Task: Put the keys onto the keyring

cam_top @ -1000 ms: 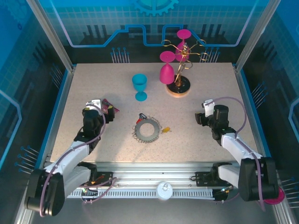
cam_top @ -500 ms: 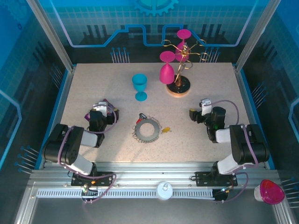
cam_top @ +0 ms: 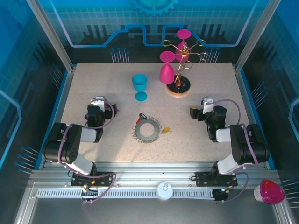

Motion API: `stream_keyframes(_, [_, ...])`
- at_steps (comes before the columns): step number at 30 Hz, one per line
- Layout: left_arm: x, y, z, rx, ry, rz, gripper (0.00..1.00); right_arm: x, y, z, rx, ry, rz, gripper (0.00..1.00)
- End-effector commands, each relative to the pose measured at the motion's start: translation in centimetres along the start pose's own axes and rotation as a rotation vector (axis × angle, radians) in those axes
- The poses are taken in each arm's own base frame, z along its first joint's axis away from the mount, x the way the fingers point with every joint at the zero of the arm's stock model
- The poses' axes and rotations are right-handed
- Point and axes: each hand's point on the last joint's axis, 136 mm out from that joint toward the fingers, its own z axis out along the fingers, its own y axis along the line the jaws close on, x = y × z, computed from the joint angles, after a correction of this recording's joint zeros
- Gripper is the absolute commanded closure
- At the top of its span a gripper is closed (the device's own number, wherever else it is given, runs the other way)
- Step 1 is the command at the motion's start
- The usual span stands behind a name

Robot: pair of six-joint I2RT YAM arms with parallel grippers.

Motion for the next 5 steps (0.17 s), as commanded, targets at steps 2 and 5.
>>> stream_keyframes(2, [-0.71,-0.4,0.21,0.037,-0.009,-0.027,0.01,-1.46,-0.79,0.37,0.039,-0.038,-0.008,0.01])
stream_keyframes(5, [-0.67,-0.55,0.18,0.046,-0.01,-0.023,0.01,-1.41,-1.49,0.7,0.134,-0.015,-0.024,0.0])
